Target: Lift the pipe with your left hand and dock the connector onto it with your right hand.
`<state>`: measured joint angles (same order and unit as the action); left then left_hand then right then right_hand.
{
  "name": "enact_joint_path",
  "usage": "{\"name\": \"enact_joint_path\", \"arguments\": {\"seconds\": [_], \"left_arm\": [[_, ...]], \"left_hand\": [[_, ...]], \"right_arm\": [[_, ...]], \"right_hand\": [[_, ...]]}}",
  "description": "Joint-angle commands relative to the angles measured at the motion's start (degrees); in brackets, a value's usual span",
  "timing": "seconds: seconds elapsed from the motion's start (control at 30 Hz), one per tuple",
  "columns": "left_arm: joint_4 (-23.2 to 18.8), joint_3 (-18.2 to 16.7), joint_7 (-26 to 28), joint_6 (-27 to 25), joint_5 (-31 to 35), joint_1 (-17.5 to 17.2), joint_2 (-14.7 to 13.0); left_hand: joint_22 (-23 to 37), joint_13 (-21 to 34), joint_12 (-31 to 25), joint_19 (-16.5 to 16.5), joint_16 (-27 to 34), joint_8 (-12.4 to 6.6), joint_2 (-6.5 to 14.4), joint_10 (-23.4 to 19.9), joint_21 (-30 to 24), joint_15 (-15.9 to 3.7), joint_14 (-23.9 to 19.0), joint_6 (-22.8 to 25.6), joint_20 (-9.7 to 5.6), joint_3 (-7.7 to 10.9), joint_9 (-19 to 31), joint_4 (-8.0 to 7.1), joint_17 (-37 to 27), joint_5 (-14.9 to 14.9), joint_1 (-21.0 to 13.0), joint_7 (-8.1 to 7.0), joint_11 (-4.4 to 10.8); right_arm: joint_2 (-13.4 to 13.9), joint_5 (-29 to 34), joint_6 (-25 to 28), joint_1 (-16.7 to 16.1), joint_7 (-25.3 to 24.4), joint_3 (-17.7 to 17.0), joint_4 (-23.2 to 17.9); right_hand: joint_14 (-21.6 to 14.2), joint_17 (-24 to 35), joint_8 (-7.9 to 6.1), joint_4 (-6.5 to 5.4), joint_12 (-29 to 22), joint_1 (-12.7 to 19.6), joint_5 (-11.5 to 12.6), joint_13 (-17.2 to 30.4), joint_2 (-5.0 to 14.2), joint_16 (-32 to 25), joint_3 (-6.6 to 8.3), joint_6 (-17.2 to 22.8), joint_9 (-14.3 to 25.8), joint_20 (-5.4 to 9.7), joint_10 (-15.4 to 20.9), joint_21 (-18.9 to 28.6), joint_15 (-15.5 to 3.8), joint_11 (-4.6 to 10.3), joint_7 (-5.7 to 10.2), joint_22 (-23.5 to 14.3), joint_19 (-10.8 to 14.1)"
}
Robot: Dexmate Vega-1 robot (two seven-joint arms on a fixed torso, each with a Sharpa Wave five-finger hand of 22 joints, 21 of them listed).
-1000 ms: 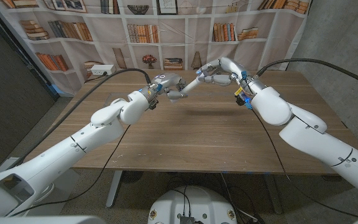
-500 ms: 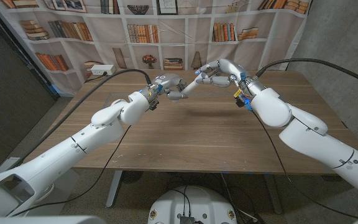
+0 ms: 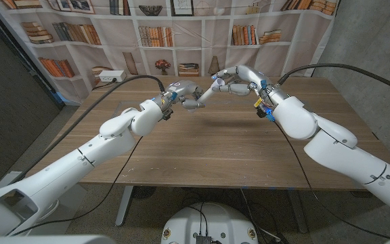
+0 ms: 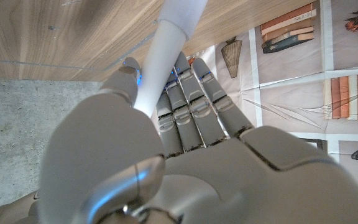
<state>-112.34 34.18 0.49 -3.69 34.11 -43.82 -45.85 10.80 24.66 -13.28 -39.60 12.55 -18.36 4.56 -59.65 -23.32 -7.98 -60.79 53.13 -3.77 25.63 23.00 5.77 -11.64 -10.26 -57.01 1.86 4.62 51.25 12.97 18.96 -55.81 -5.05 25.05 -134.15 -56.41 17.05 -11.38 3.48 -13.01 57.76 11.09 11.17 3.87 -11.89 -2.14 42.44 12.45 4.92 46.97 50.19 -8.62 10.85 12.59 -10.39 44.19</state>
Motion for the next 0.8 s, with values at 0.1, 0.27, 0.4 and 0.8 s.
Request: {"name": "enact_joint_path", "arguments": {"seconds": [0.1, 0.27, 0.4, 0.8], "left_arm": [[0.25, 0.08, -0.15, 0.33, -0.75, 0.08, 0.02], [0.26, 0.24, -0.26, 0.32, -0.78, 0.15, 0.15], [0.25, 0.41, -0.52, 0.22, -0.74, 0.26, 0.23], [0.51, 1.44, -1.76, 0.17, -0.22, 1.21, 0.8]], "left_hand": [[0.17, 0.27, -0.17, 0.08, 0.18, 0.21, 3.49, -0.66, -0.33, -0.23, -0.18, 3.21, -1.46, 3.63, 0.11, -3.32, -0.09, -0.32, -3.09, 2.42, 0.78], [0.18, 0.35, -0.2, 0.05, 0.19, 0.27, 3.5, -0.79, -0.37, -0.31, -0.17, 3.21, -1.41, 3.68, 0.13, -3.32, -0.09, -0.32, -3.1, 2.37, 0.57], [0.18, 0.38, -0.14, 0.08, 0.18, 0.3, 3.49, -0.74, -0.39, -0.21, -0.13, 3.2, -1.44, 3.71, 0.18, -3.33, -0.1, -0.32, -3.1, 2.48, 0.59], [0.18, 0.37, -0.01, 0.1, 0.24, 0.38, 3.43, -0.84, -0.47, -0.22, -0.26, 3.34, -1.45, 3.76, 0.22, -3.38, -0.1, -0.29, -3.04, 2.4, 0.51]], "right_arm": [[0.33, 0.29, 1.31, 0.34, 1.07, 0.43, -0.57], [0.5, 0.2, 1.46, 0.44, 1.32, 0.45, -0.65], [0.66, 0.01, 1.47, 0.44, 1.43, 0.31, -0.7], [1.06, -0.55, 0.04, -0.9, -0.14, -1.2, -0.62]], "right_hand": [[2.55, -0.04, 0.21, -0.03, 0.25, -1.05, 0.22, 0.24, -0.14, 0.55, -0.56, -1.37, -0.01, 6.37, -1.58, -1.1, -1.22, -0.59, -0.01, 0.01, -0.65], [5.5, -0.45, 0.39, -0.04, 0.87, -1.56, 0.3, 0.28, -0.53, 1.03, -0.96, -2.96, -0.01, 4.88, -4.26, -2.08, 0.25, -1.7, 0.03, 0.11, -1.72], [7.49, -0.82, 0.59, -0.18, 1.01, -2.12, 0.35, 0.3, -0.77, 1.21, -1.28, -4.44, 0.01, 3.72, -5.61, -2.88, 1.17, -1.9, -0.06, 0.18, -2.68], [10.21, -1.33, 1.11, -0.41, 1.48, -2.97, 0.53, 0.31, -0.93, 1.14, -1.7, -8.4, -0.07, 1.91, -8.76, -4.09, 2.41, -3.06, -0.1, 0.21, -3.82]]}}
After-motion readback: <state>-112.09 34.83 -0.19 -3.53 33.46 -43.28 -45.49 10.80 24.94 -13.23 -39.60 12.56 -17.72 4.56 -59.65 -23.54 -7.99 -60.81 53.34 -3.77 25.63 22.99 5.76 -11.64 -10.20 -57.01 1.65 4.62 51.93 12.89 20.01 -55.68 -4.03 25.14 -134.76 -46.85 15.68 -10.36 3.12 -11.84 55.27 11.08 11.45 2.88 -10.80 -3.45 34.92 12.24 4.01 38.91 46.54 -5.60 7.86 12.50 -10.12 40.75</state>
